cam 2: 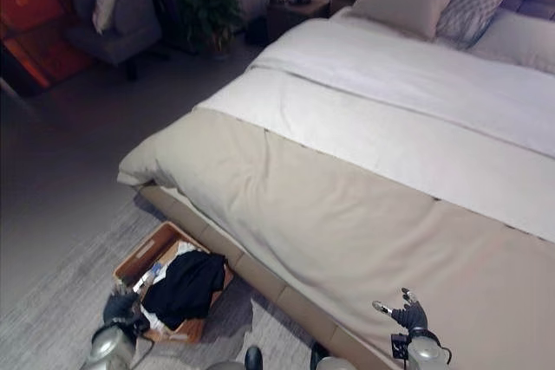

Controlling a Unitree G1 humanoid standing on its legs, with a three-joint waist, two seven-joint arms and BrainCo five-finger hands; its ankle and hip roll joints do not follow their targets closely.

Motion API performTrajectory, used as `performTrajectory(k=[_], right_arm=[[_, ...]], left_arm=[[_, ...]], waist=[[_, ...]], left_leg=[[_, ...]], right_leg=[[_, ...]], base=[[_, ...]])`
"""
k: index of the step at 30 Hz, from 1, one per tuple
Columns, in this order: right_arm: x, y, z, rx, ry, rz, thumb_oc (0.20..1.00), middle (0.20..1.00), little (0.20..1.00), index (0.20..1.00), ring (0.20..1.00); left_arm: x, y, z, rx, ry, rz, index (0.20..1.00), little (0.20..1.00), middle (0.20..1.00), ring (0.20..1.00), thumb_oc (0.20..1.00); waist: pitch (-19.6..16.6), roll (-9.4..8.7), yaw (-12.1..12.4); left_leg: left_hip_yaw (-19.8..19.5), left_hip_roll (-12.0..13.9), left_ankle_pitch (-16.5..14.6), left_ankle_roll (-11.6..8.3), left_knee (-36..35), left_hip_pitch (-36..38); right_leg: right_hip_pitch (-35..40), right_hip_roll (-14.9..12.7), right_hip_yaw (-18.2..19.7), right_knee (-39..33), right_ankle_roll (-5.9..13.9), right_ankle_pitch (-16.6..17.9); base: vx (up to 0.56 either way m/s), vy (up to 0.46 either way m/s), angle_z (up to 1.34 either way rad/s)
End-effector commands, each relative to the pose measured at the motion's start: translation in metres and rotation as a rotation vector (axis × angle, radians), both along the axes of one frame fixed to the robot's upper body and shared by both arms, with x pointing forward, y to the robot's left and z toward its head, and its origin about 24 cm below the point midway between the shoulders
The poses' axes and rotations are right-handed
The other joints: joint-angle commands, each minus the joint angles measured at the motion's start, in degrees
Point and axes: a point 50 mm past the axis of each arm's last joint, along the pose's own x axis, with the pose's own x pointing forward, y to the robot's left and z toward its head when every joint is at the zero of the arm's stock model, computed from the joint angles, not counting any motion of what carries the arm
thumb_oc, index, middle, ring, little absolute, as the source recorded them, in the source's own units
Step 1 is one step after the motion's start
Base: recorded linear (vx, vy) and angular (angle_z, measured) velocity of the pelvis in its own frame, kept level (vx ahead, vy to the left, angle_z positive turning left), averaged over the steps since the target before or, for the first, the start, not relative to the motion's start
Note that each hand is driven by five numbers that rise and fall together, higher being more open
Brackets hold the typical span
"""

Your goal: Pick up clothes into the bucket

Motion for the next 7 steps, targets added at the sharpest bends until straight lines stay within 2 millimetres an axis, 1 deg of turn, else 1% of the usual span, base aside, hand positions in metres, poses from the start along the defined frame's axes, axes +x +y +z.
performTrajectory(k=[1, 2, 3, 7], right_arm=[[0.000, -0.005, 0.002, -0.069, 0.026, 0.072, 1.000, 1.000, 1.000, 1.000, 1.000], [0.000, -0.005, 0.002, -0.069, 0.026, 0.072, 1.000, 1.000, 1.000, 1.000, 1.000], [-0.002, -0.004, 0.001, -0.070, 0.035, 0.069, 1.000, 1.000, 1.000, 1.000, 1.000], [-0.015, 0.003, -0.009, -0.030, 0.083, 0.045, 1.000, 1.000, 1.000, 1.000, 1.000]], left_arm=[[-0.013, 0.003, -0.010, 0.136, 0.167, -0.161, 1.000, 1.000, 1.000, 1.000, 1.000], [-0.013, 0.003, -0.010, 0.137, 0.167, -0.161, 1.000, 1.000, 1.000, 1.000, 1.000], [-0.020, 0.000, -0.016, 0.134, 0.212, -0.186, 1.000, 1.000, 1.000, 1.000, 1.000], [-0.043, -0.010, -0.030, 0.084, 0.315, -0.186, 1.000, 1.000, 1.000, 1.000, 1.000]], waist=[[-1.3, -1.79, -1.7], [-1.3, -1.78, -1.6], [-1.6, -1.83, -1.8], [-2.4, -2.14, -2.2]], left_leg=[[-1.3, 0.0, -0.7, -0.91, 4.2, -1.9], [-1.3, 0.0, -0.7, -0.91, 4.2, -1.8], [-1.1, 0.1, -0.8, -0.86, 4.1, -1.4], [-0.6, 0.3, -1.1, -0.65, 3.0, 0.4]], right_leg=[[-0.2, -2.2, 0.3, 4.9, 3.61, -1.6], [-0.1, -2.2, 0.3, 4.8, 3.61, -1.6], [0.2, -2.1, 0.4, 4.9, 3.60, -1.6], [1.5, -1.9, 0.4, 4.2, 3.61, -1.6]], base=[[0.04, -0.001, -0.01], [0.05, 0.001, -0.04], [0.00, 0.000, 0.00], [0.03, 0.004, -0.06]])
